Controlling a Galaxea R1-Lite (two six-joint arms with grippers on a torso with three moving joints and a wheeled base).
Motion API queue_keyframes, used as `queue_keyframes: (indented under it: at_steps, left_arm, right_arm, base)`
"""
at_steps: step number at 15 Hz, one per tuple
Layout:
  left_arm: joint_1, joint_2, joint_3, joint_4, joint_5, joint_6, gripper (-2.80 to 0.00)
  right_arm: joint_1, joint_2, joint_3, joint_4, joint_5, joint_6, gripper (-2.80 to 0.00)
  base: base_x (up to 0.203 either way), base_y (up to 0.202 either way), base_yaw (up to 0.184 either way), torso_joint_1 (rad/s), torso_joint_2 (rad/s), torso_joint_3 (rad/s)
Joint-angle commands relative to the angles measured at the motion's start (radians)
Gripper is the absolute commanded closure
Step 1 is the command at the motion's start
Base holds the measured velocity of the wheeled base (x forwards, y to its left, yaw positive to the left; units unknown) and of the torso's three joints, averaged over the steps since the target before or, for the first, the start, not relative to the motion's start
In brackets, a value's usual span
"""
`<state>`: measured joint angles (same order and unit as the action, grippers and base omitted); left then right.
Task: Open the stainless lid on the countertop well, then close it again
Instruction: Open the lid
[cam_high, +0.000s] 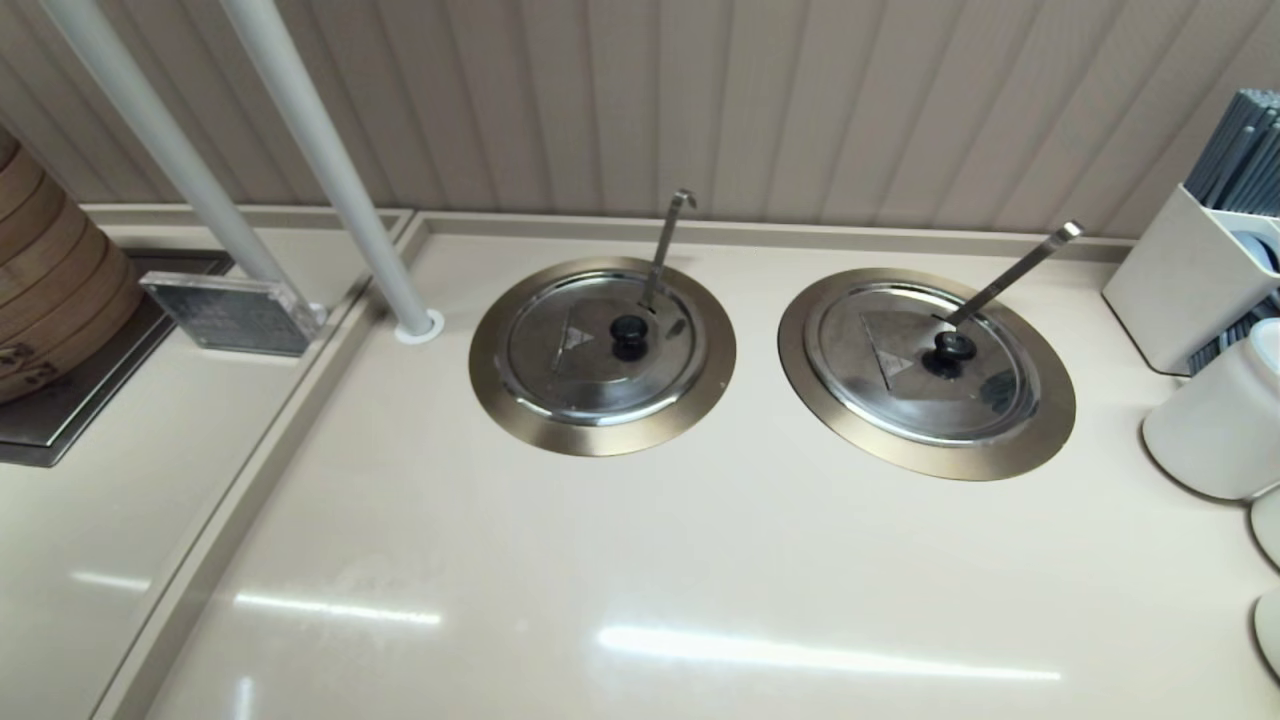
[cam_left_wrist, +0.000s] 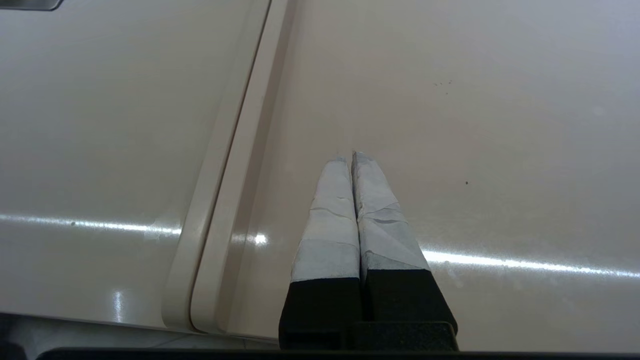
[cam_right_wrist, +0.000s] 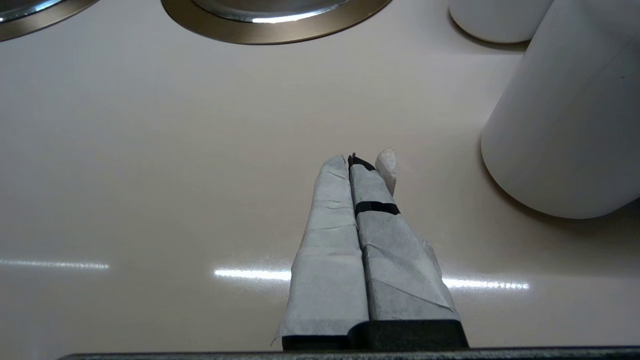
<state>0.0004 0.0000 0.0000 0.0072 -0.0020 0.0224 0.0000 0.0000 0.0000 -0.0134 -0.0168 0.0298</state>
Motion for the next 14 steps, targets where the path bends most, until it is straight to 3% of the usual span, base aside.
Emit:
queue_keyframes:
  at_steps: [1, 14]
  left_arm:
    - [0.001, 0.002, 0.000, 0.000, -0.001, -0.002, 0.00]
    - [0.000, 0.002, 0.000, 0.000, -0.001, -0.004, 0.00]
  right_arm:
    - [0.000, 0.002, 0.003, 0.000, 0.000, -0.001, 0.00]
    - [0.000, 0.000, 0.005, 0.000, 0.000, -0.002, 0.00]
  base:
    - [0.000, 0.000, 0.000, 0.000, 0.00, 0.000]
    - [0.000, 0.000, 0.000, 0.000, 0.00, 0.000]
